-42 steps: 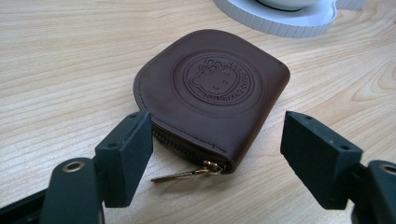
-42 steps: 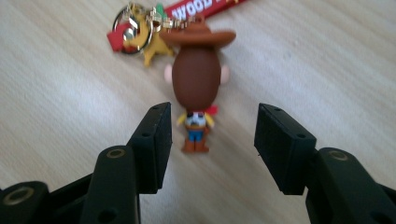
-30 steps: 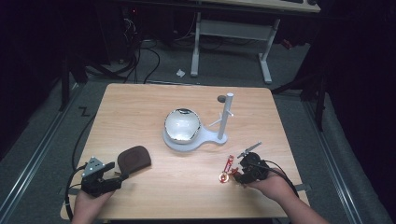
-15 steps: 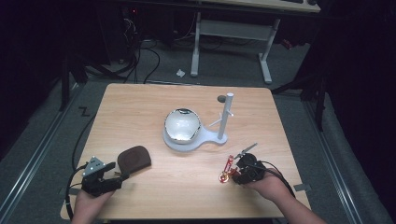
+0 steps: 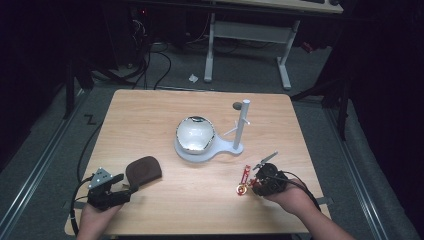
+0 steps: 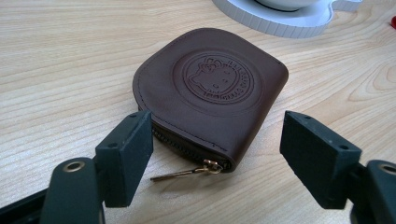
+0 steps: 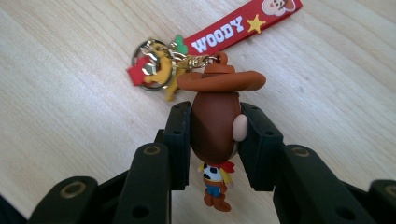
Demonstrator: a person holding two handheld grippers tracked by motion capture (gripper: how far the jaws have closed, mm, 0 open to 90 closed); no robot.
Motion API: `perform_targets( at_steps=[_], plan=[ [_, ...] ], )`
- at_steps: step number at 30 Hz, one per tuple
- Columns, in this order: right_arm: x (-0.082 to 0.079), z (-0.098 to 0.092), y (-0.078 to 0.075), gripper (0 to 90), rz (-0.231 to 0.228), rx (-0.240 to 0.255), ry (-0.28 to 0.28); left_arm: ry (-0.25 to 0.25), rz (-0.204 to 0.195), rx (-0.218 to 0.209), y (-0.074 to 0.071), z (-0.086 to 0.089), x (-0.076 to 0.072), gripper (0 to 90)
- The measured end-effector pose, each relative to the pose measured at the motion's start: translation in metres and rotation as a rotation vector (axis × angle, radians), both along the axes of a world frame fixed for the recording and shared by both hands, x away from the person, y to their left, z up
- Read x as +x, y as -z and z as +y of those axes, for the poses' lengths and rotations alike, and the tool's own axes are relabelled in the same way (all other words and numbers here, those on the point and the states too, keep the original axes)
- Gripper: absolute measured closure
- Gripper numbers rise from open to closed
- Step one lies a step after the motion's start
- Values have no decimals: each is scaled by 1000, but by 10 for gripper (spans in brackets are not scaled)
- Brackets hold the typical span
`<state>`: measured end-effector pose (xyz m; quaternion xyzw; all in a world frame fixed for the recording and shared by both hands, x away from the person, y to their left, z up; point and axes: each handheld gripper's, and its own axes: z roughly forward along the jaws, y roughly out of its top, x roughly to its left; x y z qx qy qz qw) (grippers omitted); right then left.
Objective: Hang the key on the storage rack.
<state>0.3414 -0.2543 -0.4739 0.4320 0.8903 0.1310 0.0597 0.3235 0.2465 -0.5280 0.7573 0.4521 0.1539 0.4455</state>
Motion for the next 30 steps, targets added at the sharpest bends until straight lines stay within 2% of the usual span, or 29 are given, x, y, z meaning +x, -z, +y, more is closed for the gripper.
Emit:
perform_targets(
  at_steps=[9,13,24,25,26,30],
  plan=[
    [-6,-14,-17,669,10,0,21,0,-3,-3,0,0,0,259],
    [-9,-21,-29,669,4,-9,24,1,-4,-3,0,-1,0,258],
    [-12,-33,-50,668,-7,-6,44,5,-2,-2,1,-2,0,258],
    [-14,-32,-52,669,6,-7,72,6,-2,-2,1,-2,0,258],
    [-13,-34,-53,669,-8,-6,44,5,-2,-2,1,-2,0,258],
    [-13,-36,-61,669,-12,-6,51,6,-1,-2,1,-2,0,258]
  ],
)
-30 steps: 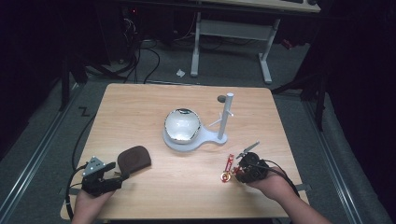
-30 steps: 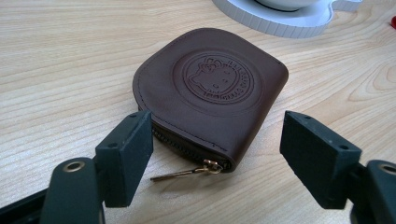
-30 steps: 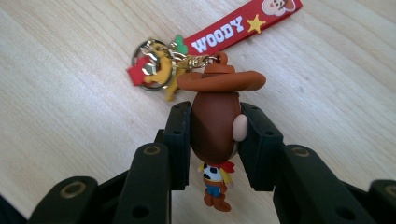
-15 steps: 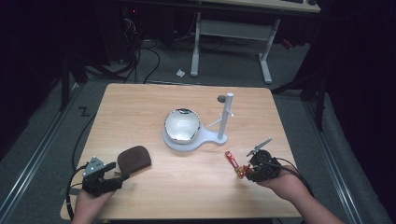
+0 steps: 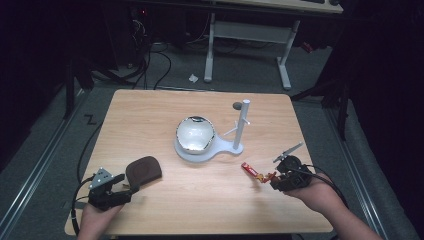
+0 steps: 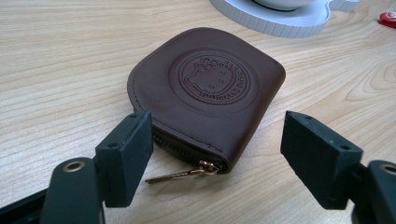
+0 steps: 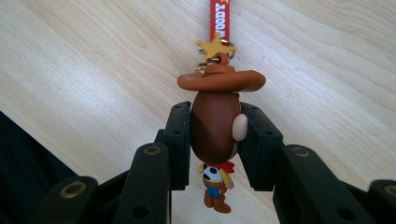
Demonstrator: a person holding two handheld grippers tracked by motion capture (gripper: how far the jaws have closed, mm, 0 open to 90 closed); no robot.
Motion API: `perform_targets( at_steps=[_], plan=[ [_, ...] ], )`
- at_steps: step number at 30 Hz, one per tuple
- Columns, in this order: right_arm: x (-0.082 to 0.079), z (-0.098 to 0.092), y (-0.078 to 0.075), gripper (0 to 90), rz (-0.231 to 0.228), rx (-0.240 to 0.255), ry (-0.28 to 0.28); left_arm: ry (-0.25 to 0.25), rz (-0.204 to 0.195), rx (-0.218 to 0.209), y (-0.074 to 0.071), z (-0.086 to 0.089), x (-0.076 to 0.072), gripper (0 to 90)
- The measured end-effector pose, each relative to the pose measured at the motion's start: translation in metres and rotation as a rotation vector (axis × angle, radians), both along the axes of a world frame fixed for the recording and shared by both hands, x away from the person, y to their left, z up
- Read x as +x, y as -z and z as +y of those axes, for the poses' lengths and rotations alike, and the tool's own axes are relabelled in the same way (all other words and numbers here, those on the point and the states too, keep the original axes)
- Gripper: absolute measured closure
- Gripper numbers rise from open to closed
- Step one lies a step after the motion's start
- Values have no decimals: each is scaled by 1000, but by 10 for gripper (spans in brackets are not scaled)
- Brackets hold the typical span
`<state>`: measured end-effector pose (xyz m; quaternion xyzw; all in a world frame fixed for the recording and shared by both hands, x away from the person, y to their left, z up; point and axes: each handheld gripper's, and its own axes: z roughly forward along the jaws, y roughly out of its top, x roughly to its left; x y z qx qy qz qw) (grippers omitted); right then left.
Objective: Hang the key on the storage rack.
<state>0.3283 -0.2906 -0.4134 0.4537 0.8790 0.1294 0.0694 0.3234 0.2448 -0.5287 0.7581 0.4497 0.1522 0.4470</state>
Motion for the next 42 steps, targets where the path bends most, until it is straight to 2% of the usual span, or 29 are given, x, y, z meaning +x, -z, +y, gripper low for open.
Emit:
perform_targets(
  at_steps=[27,34,42],
  plan=[
    [14,8,-68,669,-64,8,-13,-4,-2,-9,0,1,0,256],
    [18,12,-80,670,-64,-3,-24,-3,-2,-9,0,1,0,256],
    [24,19,-92,670,-43,-15,-38,-3,-3,-11,0,2,0,257]
  ],
)
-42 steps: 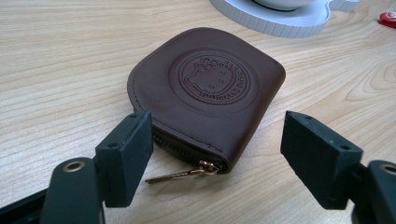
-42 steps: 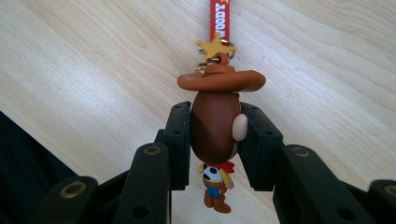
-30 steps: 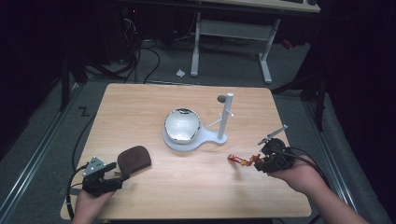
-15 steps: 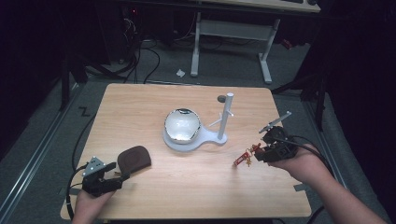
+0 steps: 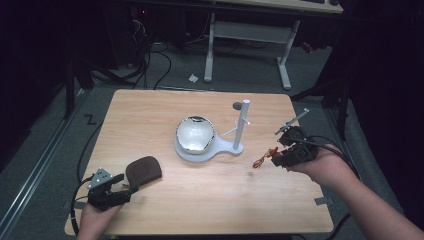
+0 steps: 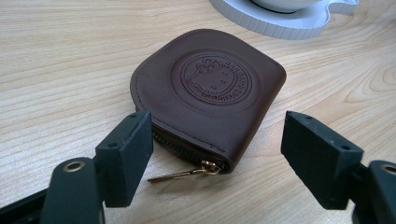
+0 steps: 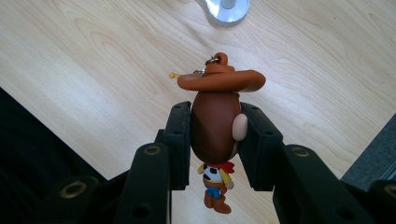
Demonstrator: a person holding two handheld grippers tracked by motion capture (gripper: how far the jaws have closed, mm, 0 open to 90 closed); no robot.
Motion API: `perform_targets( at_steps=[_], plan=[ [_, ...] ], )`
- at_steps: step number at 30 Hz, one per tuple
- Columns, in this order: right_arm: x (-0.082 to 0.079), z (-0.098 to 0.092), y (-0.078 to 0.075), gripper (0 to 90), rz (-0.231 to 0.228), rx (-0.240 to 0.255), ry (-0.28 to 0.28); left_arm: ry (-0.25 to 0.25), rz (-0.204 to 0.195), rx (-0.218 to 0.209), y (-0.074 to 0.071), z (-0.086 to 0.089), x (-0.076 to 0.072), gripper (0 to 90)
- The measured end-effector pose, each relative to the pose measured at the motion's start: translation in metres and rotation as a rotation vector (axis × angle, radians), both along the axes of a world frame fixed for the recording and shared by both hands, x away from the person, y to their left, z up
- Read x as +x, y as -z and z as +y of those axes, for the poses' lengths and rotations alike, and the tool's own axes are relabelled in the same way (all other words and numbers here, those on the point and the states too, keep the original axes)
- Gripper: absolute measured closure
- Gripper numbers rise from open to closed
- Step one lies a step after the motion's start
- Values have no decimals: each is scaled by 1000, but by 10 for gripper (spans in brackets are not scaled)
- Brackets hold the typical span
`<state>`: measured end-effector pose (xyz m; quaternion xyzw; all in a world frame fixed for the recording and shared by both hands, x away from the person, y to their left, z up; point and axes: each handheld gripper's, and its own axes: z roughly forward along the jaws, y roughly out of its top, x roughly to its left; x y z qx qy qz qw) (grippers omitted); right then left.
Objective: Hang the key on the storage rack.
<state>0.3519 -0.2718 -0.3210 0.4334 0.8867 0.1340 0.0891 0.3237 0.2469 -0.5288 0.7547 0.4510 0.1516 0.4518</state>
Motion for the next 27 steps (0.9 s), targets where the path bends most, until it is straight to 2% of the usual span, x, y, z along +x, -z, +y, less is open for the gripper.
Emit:
perform_targets(
  at_steps=[3,7,9,11,27],
  plan=[
    [4,3,-6,670,21,0,5,0,2,0,0,1,0,256],
    [8,5,-9,670,20,-2,-7,-3,1,-5,0,1,0,257],
    [9,8,-12,669,26,1,9,-4,1,-8,0,2,0,257],
    [13,9,-14,670,16,-9,-14,-5,1,-9,0,2,0,257],
    [30,25,-33,670,-32,0,-23,-13,2,-22,0,5,0,256]
  ],
)
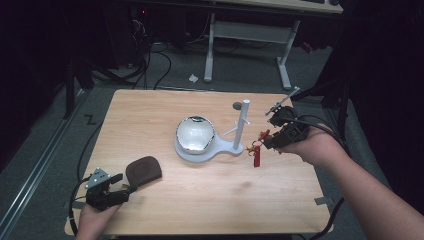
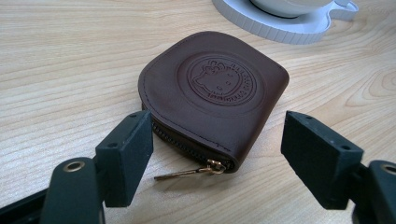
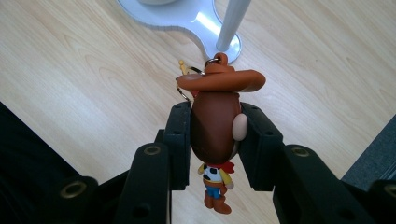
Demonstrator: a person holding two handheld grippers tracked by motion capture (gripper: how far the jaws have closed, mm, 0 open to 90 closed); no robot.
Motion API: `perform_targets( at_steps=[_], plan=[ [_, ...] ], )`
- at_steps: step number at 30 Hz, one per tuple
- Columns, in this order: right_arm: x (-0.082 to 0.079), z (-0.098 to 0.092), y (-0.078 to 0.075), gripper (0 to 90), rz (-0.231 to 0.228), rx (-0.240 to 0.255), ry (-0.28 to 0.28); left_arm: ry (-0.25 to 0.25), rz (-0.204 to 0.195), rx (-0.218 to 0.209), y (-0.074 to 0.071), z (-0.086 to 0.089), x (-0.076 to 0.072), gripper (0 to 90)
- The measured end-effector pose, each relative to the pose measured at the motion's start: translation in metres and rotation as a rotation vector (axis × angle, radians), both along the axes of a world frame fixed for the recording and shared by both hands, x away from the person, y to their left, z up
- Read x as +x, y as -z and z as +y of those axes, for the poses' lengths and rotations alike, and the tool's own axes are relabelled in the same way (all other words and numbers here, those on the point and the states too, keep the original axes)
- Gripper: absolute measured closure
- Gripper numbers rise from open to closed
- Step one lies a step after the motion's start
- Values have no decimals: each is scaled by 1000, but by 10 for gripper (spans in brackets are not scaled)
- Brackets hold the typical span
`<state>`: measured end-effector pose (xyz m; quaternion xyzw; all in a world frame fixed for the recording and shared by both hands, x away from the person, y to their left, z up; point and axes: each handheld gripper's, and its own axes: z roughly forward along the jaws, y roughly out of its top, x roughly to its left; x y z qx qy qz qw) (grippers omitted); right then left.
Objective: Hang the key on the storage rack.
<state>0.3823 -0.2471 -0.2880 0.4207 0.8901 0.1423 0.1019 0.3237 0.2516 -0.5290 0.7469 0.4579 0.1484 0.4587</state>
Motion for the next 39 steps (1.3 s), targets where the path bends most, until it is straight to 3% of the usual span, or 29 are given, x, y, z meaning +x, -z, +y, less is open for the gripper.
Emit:
perform_targets(
  at_steps=[16,25,39],
  plan=[
    [17,19,-11,669,-31,13,-27,-3,3,-10,0,2,0,257],
    [25,25,-21,669,-54,18,-10,-5,3,-14,0,3,0,257],
    [37,12,-18,670,-76,21,23,-4,6,-14,1,4,0,258]
  ],
)
